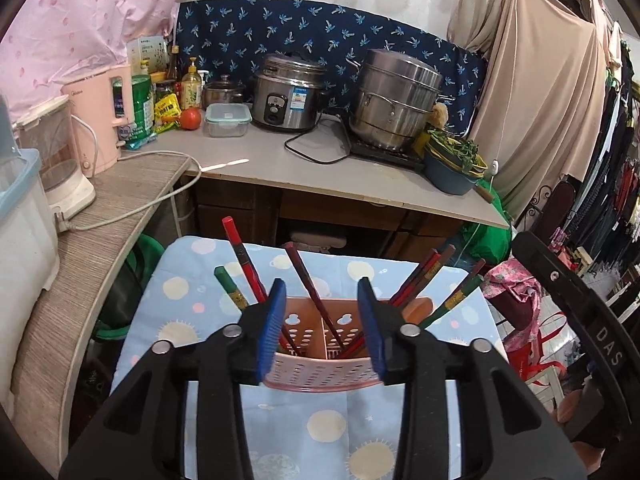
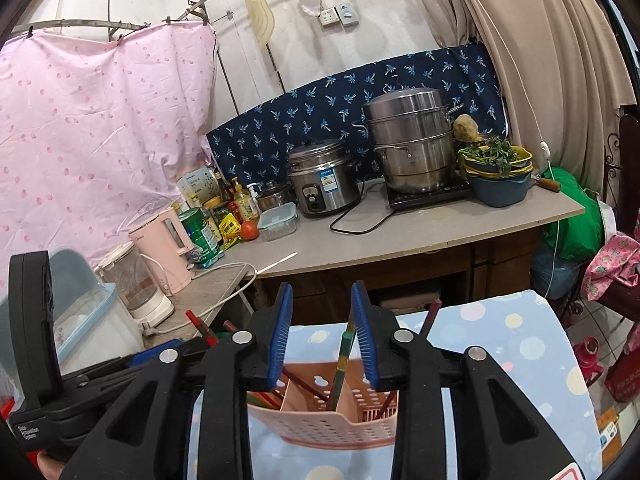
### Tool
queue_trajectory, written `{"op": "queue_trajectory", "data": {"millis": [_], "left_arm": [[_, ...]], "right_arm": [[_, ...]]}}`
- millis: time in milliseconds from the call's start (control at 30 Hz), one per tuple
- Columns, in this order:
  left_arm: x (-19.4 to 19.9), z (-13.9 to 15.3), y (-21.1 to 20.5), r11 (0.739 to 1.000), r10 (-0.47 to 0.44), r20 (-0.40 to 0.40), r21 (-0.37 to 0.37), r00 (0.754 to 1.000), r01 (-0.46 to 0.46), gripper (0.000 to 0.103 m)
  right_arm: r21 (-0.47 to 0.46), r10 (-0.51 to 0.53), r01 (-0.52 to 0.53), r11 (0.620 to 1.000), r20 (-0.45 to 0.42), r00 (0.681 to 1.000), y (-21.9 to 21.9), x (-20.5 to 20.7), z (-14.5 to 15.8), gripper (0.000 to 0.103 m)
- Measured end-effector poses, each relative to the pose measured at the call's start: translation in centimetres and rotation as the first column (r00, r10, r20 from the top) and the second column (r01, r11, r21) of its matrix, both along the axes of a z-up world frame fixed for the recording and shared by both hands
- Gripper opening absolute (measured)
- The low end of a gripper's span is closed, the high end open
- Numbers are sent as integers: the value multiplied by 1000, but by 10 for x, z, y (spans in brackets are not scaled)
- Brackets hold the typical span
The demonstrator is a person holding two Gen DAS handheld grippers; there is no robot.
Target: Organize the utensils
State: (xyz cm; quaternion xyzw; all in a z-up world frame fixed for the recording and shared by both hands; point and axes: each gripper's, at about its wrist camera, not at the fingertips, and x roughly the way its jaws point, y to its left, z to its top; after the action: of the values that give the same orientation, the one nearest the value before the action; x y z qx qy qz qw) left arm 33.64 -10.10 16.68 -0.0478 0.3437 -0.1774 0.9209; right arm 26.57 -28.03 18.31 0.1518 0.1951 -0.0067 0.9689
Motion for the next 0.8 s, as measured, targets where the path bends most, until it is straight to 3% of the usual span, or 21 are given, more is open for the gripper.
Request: {"op": "queue_trajectory", "data": {"millis": [100, 433, 800], "left_arm": [[-14, 6, -2, 999, 18, 34, 34, 999, -20, 52], [-60, 6, -4, 979, 63, 87, 186, 994, -78, 52], [-94, -9, 5, 973, 63, 60, 220, 996, -75, 52]], "right_arm": [[-10, -1, 1, 1000, -12, 1000, 3, -14, -3, 36], [-6, 17, -17, 1000, -74, 997, 13, -57, -23, 37], [-6, 31, -32, 999, -117, 993, 29, -97, -39, 37]]}}
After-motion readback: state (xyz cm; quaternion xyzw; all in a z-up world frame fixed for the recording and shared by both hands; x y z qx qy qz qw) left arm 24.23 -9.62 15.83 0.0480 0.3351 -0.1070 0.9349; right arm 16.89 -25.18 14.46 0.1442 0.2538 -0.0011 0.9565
